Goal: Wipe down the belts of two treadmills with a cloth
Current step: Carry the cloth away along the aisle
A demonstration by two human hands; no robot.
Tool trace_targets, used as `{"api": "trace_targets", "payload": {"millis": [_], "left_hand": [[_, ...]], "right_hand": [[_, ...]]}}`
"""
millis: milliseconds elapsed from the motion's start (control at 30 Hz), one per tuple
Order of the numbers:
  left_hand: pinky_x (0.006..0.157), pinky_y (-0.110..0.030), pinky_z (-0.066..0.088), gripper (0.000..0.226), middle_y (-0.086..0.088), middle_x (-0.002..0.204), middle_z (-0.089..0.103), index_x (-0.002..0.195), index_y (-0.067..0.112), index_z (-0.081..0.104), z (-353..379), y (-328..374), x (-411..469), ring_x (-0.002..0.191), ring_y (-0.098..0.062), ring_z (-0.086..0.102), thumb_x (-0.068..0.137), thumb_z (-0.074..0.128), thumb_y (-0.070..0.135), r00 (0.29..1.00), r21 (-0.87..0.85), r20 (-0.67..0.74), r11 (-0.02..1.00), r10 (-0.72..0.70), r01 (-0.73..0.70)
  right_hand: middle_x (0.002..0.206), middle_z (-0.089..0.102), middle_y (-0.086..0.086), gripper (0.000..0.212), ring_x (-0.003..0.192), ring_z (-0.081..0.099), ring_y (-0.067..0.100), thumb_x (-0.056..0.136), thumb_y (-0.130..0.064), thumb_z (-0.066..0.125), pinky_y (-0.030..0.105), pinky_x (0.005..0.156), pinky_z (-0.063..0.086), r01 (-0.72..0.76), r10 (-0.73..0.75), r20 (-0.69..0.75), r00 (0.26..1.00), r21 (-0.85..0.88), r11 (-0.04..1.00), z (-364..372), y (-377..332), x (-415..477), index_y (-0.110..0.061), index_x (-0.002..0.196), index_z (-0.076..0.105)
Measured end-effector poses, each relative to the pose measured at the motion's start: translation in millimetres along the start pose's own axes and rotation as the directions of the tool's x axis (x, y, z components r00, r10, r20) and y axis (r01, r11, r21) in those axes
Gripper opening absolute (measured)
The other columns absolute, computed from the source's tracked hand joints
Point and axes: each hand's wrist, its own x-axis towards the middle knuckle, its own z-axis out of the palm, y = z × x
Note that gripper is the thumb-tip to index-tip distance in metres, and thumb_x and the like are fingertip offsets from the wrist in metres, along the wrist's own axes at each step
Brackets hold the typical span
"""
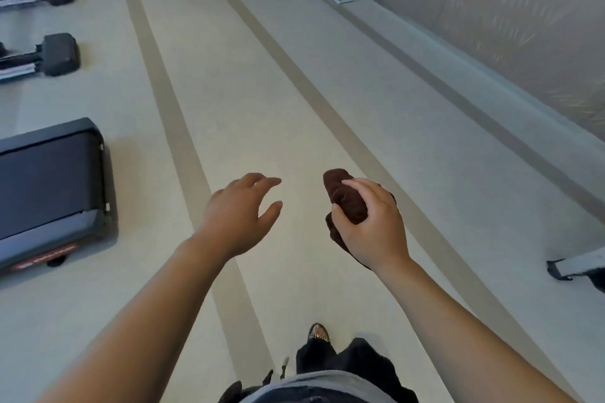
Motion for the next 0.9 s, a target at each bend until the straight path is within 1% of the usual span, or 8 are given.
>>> {"api": "trace_targets", "payload": {"millis": [167, 333, 467, 567, 633, 733, 833, 900], "left_hand": [[0.088, -0.034, 0.042, 0.046, 0.010, 0.139, 0.043, 0.137, 0.034, 0.039, -35, -32, 122, 0.099, -0.019, 0.058, 0.093, 0.039, 0.047, 0.993, 0.012, -0.080, 0.996, -0.091, 0.092], [0.091, -0.035, 0.041, 0.047, 0.008, 0.138, 0.045, 0.137, 0.030, 0.040, -48, -100, 214, 0.095, -0.021, 0.057, 0.092, 0.041, 0.046, 0.964, -0.064, -0.125, 0.971, -0.236, 0.229], [0.088, -0.033, 0.041, 0.048, 0.008, 0.140, 0.042, 0.138, 0.031, 0.037, -59, -161, 319, 0.102, -0.020, 0.056, 0.092, 0.041, 0.046, 0.946, -0.111, -0.134, 0.953, -0.295, 0.282], [0.083, -0.030, 0.040, 0.049, 0.009, 0.142, 0.041, 0.139, 0.031, 0.036, -76, -199, 413, 0.102, -0.019, 0.057, 0.093, 0.040, 0.046, 0.955, -0.108, -0.123, 0.960, -0.270, 0.257], [0.085, -0.033, 0.042, 0.049, 0.009, 0.142, 0.041, 0.139, 0.031, 0.036, -89, -216, 473, 0.102, -0.018, 0.057, 0.093, 0.039, 0.047, 0.963, -0.098, -0.091, 0.965, -0.253, 0.244], [0.090, -0.035, 0.044, 0.048, 0.008, 0.141, 0.042, 0.138, 0.031, 0.037, -109, -233, 564, 0.102, -0.018, 0.057, 0.093, 0.038, 0.047, 0.977, -0.088, -0.057, 0.976, -0.205, 0.200], [0.089, -0.033, 0.043, 0.048, 0.009, 0.141, 0.043, 0.138, 0.032, 0.037, -122, -243, 654, 0.102, -0.016, 0.057, 0.094, 0.037, 0.048, 0.993, -0.064, -0.017, 0.992, -0.114, 0.112], [0.086, -0.032, 0.043, 0.047, 0.010, 0.140, 0.044, 0.137, 0.033, 0.038, -128, -251, 716, 0.102, -0.016, 0.057, 0.093, 0.037, 0.049, 0.998, -0.046, -0.018, 0.997, -0.059, 0.058]], "right_hand": [[0.124, 0.058, -0.012, 0.036, 0.117, 0.046, 0.010, 0.080, -0.030, 0.067, 0.038, 0.095, 0.043, 0.060, -0.063, 0.074, 0.995, 0.042, 0.997, 39, -7, 153, -0.025, 0.115, 0.062], [0.122, 0.059, -0.012, 0.035, 0.116, 0.049, 0.011, 0.080, -0.030, 0.066, 0.038, 0.095, 0.043, 0.149, -0.162, 0.188, 0.969, 0.082, 0.985, 107, -20, 280, -0.023, 0.114, 0.063], [0.119, 0.058, -0.015, 0.035, 0.113, 0.049, 0.010, 0.080, -0.031, 0.067, 0.032, 0.092, 0.043, 0.188, -0.203, 0.214, 0.955, 0.087, 0.978, 173, -26, 391, -0.025, 0.114, 0.063], [0.117, 0.057, -0.017, 0.034, 0.113, 0.050, 0.010, 0.080, -0.032, 0.066, 0.030, 0.093, 0.043, 0.149, -0.163, 0.222, 0.961, 0.079, 0.986, 213, -30, 475, -0.027, 0.114, 0.062], [0.115, 0.056, -0.019, 0.035, 0.114, 0.051, 0.011, 0.080, -0.034, 0.065, 0.029, 0.093, 0.043, 0.117, -0.133, 0.230, 0.964, 0.082, 0.990, 229, -30, 525, -0.028, 0.114, 0.062], [0.112, 0.052, -0.025, 0.037, 0.113, 0.050, 0.008, 0.080, -0.037, 0.064, 0.020, 0.089, 0.038, 0.112, -0.123, 0.198, 0.972, 0.063, 0.992, 245, -27, 602, -0.029, 0.115, 0.061], [0.116, 0.055, -0.020, 0.036, 0.112, 0.051, 0.007, 0.081, -0.035, 0.065, 0.011, 0.087, 0.034, 0.055, -0.061, 0.136, 0.989, 0.049, 0.997, 260, -14, 679, -0.027, 0.116, 0.061], [0.119, 0.057, -0.016, 0.036, 0.112, 0.052, 0.008, 0.082, -0.034, 0.065, 0.015, 0.090, 0.038, 0.017, -0.022, 0.100, 0.995, 0.058, 0.998, 272, -1, 730, -0.028, 0.117, 0.061]]}}
